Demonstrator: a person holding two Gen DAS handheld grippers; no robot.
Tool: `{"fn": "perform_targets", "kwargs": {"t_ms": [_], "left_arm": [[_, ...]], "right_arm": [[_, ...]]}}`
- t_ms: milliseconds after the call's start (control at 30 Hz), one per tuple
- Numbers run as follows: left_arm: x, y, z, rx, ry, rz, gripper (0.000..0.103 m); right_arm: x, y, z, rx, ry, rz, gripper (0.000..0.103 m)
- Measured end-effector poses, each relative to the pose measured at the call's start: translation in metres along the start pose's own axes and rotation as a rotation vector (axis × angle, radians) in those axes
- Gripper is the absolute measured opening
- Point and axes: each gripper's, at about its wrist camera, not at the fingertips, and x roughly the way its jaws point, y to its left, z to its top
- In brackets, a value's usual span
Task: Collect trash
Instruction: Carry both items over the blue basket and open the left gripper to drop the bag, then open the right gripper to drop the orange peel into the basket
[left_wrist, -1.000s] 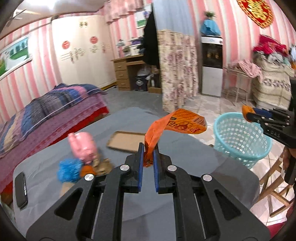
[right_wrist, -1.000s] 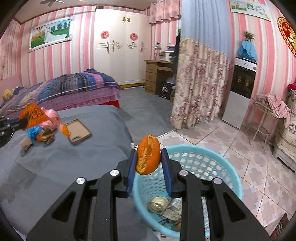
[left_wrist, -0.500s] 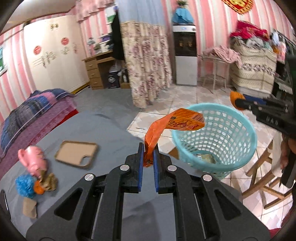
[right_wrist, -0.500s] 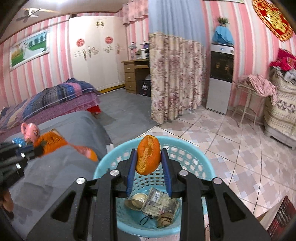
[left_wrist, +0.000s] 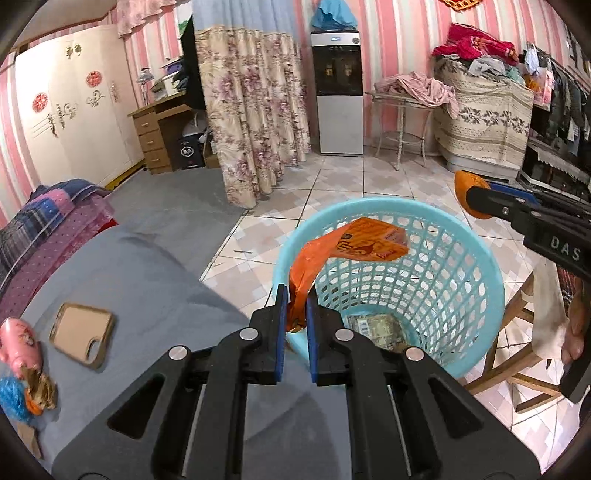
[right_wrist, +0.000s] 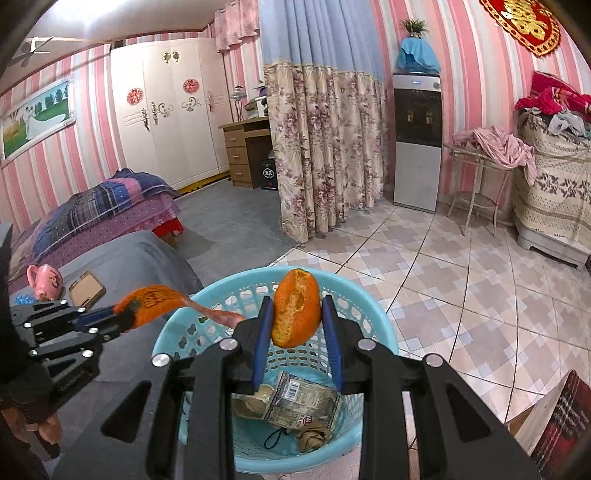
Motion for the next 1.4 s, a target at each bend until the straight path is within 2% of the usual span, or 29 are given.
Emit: {"fn": "perform_targets", "kwargs": {"t_ms": [167, 200, 233, 300, 333, 467, 533, 733, 967, 1233, 1267, 1400], "left_arm": [[0.02, -0.004, 0.007, -0.005, 0.017, -0.028, 0.012], [0.023, -0.004, 0.008, -0.006, 0.024, -0.038, 0.028], [0.026, -0.004, 0.009, -0.007, 0.03, -0.049, 0.052], [0.026, -0.003, 0.011, -0.006, 0.0, -0.036, 0.07], [0.025, -0.004, 0.012, 0.001, -0.014, -0.03, 0.074], [0.018, -0.001, 0.014, -0.004, -0.033, -0.016, 0.078], [0.011, 0.008, 0.014, -0.026, -0.053, 0.001, 0.084], [-0.03, 0.055, 0.007, -0.124, -0.149, 0.156, 0.096], [-0.073, 0.121, -0.02, -0.237, -0.176, 0.276, 0.097], [-0.123, 0.181, -0.058, -0.342, -0.166, 0.387, 0.097], [-0.129, 0.188, -0.064, -0.357, -0.161, 0.401, 0.097], [-0.147, 0.213, -0.089, -0.407, -0.14, 0.466, 0.097]], "right_arm": [[0.002, -0.004, -0.001, 0.02, 0.004, 0.0, 0.027], [0.002, -0.004, -0.001, 0.02, 0.004, 0.0, 0.027], [0.002, -0.004, -0.001, 0.019, 0.004, 0.0, 0.027], [0.003, -0.004, -0.001, 0.02, 0.004, -0.001, 0.027], [0.003, -0.004, -0.001, 0.02, 0.005, -0.001, 0.027], [0.004, -0.003, -0.002, 0.013, 0.009, -0.009, 0.027], [0.005, -0.002, -0.002, 0.008, 0.01, -0.013, 0.027], [0.014, 0.015, -0.003, -0.032, 0.011, -0.013, 0.027], [0.031, 0.048, -0.01, -0.06, 0.017, -0.003, 0.028], [0.046, 0.058, -0.017, -0.031, 0.038, -0.011, 0.031], [0.047, 0.059, -0.018, -0.031, 0.039, -0.011, 0.033], [0.043, 0.061, -0.017, -0.03, 0.023, -0.017, 0.063]]}}
